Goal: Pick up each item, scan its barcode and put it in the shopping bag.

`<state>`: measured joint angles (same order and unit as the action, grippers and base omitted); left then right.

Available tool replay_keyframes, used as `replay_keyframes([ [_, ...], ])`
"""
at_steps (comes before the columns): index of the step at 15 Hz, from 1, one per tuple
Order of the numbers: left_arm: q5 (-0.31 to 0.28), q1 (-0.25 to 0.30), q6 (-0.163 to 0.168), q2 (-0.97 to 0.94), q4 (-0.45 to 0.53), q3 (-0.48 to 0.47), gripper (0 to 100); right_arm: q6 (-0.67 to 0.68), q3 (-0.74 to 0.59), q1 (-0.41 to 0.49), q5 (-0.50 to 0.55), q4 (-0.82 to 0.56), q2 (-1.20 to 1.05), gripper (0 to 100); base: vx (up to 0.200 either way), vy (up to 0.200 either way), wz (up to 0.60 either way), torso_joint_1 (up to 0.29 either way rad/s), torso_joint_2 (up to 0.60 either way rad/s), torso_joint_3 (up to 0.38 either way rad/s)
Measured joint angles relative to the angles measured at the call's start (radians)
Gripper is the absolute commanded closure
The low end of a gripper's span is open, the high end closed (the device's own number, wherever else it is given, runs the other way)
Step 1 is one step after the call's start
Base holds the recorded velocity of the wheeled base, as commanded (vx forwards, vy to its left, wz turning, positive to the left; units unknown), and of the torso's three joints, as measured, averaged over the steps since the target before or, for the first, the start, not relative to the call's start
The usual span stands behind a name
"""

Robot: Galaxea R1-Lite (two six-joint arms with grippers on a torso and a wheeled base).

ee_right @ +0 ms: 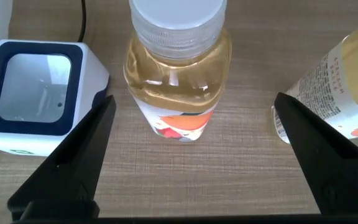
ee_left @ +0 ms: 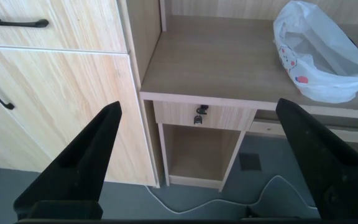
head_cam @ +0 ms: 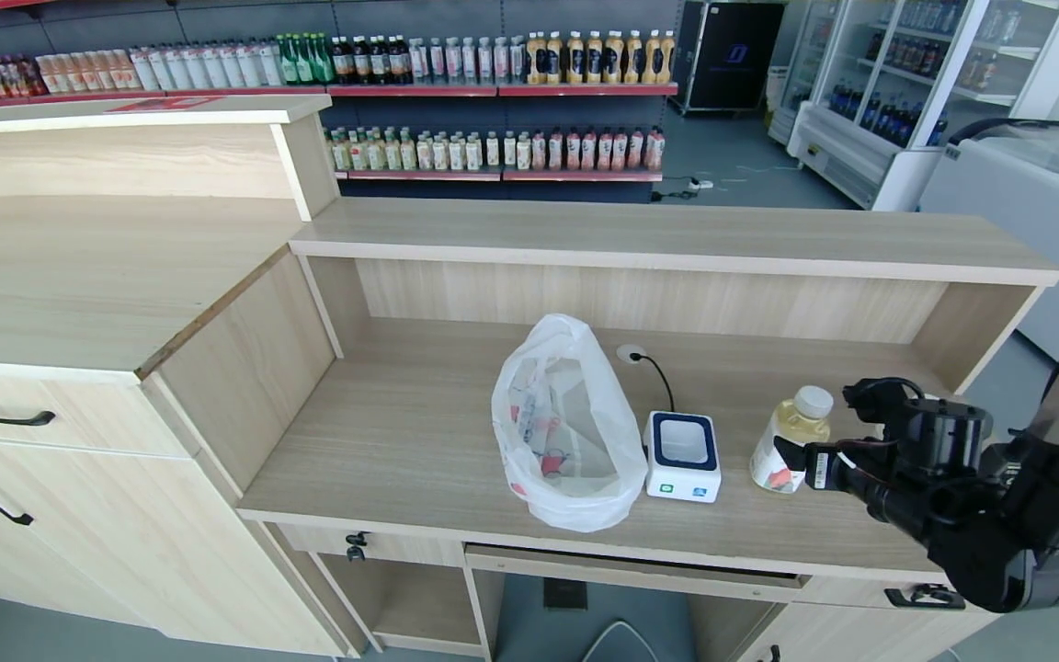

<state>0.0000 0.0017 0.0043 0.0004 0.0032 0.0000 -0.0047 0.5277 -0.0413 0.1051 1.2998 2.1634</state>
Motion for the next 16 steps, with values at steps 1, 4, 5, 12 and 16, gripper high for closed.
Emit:
replay_keyframes([
  [1, 0.000, -0.001, 0.000, 0.000, 0.000, 0.000, 0, 0.001, 0.018, -0.011, 0.009, 0.010, 0.020, 0, 0.000, 0.000, 0.00, 0.000, 0.00, 0.000],
  [4, 0.000, -0.001, 0.000, 0.000, 0.000, 0.000, 0, 0.012, 0.065, -0.037, 0.040, 0.028, 0.074, 0, 0.000, 0.000, 0.00, 0.000, 0.00, 0.000],
  [5, 0.000, 0.000, 0.000, 0.000, 0.000, 0.000, 0, 0.026, 0.083, -0.041, 0.053, 0.034, 0.091, 0, 0.000, 0.000, 0.00, 0.000, 0.00, 0.000],
  [12, 0.000, 0.000, 0.000, 0.000, 0.000, 0.000, 0, 0.046, 0.161, -0.066, 0.063, 0.036, 0.163, 0, 0.000, 0.000, 0.00, 0.000, 0.00, 0.000],
  [16, 0.000, 0.000, 0.000, 0.000, 0.000, 0.000, 0, 0.046, 0.195, -0.073, 0.064, 0.038, 0.197, 0, 0.000, 0.000, 0.00, 0.000, 0.00, 0.000],
])
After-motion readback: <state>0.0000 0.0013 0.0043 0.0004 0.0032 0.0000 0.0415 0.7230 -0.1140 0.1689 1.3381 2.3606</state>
